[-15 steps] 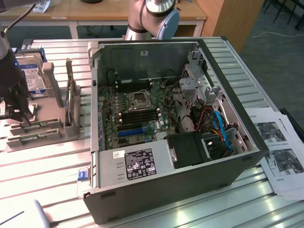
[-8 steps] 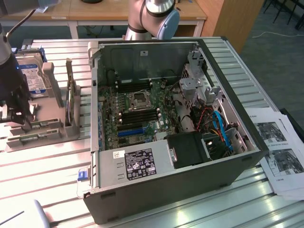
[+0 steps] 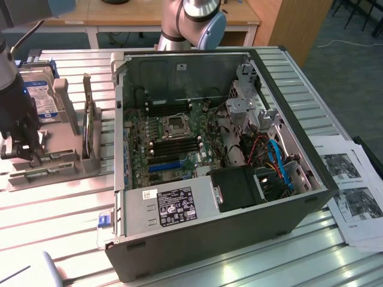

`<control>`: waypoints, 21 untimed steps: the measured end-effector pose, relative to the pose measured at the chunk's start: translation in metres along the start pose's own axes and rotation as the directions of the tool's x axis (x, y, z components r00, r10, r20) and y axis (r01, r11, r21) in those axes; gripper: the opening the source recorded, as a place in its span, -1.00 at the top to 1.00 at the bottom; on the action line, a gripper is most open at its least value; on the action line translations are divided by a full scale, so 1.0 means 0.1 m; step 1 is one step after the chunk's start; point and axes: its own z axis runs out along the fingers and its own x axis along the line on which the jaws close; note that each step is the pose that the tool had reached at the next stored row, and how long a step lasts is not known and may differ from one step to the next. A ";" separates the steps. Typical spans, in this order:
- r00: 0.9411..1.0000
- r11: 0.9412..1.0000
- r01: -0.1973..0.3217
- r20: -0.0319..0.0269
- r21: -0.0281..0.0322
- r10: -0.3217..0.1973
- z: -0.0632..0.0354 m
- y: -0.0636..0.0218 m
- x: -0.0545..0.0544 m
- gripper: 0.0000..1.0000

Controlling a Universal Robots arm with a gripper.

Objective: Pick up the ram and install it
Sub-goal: 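Pick up the ram and move it above insertion slot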

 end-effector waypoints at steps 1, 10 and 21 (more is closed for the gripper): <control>1.000 1.000 0.000 0.000 0.000 0.000 0.012 0.000 0.00 0.38; 1.000 1.000 0.000 0.000 0.000 0.000 0.123 -0.003 0.00 0.38; 1.000 1.000 0.000 0.000 0.000 0.000 0.152 -0.032 0.00 0.38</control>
